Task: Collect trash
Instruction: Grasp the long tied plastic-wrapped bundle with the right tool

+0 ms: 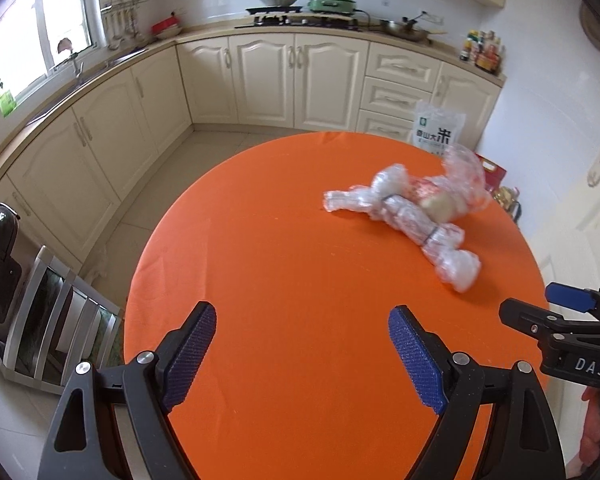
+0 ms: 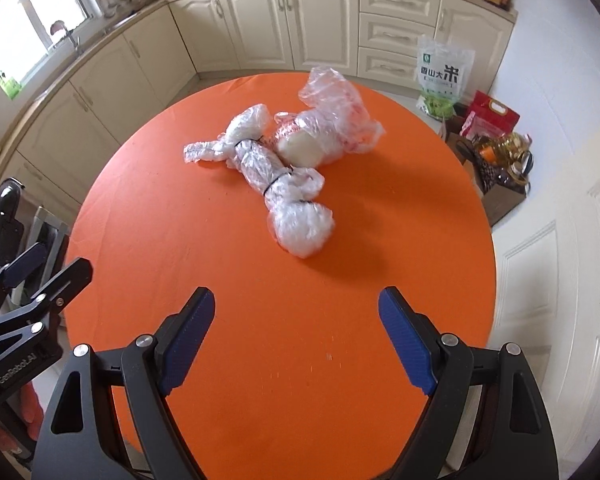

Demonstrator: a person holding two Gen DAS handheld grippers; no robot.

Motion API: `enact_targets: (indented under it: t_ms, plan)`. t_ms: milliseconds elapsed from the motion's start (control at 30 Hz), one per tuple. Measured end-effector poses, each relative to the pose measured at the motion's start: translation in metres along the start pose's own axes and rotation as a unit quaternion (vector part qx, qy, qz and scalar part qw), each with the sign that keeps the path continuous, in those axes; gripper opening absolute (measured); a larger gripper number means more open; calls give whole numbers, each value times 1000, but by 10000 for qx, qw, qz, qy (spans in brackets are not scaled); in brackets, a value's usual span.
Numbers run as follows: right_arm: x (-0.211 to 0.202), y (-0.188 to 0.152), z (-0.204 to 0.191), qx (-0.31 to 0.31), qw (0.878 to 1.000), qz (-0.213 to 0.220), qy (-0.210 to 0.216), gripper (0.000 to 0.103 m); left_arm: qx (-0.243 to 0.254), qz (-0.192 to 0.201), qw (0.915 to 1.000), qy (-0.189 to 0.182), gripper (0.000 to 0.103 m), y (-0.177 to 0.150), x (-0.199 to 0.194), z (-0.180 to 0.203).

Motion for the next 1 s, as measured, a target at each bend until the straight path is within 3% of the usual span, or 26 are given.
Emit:
enact_targets:
  t_ms: [333, 733, 767, 833, 867, 900, 1000]
  plan:
    - [67, 48, -7, -259, 9983, -499, -145, 86, -100, -254, 9996, 48, 85, 38, 55, -19]
    - [116, 63, -6, -388, 9965, -722, -178, 86, -70, -487, 9988, 33, 85, 54, 100, -27]
    - [116, 63, -7, -408, 9968, -661, -178, 83, -73, -491, 9988, 37, 85, 54, 102, -27]
    - [115, 61, -9, -534, 9968, -566, -157, 68, -120, -502, 9987, 32, 85, 55, 105, -28]
    - [115, 58, -9, -610, 9961, -593, -219, 53, -142, -513, 9986, 28, 85, 54, 107, -27]
    - [115, 54, -10, -639, 9959, -588, -256, 46, -154, -533, 9985, 30, 85, 54, 108, -27]
    - [107, 42, -3, -510, 9970, -572, 95, 45, -153, -530, 9985, 59, 85, 54, 106, -28]
Point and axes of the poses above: each gripper's, at about its wrist camera, not at the fingertips, and x roughly the way its jaws point, z to its right, y to its top, the point moved 3 cm from there along x, roughly the way its jaws point, and after that the axes turned 8 degrees about -x, right-handed, at the moved point
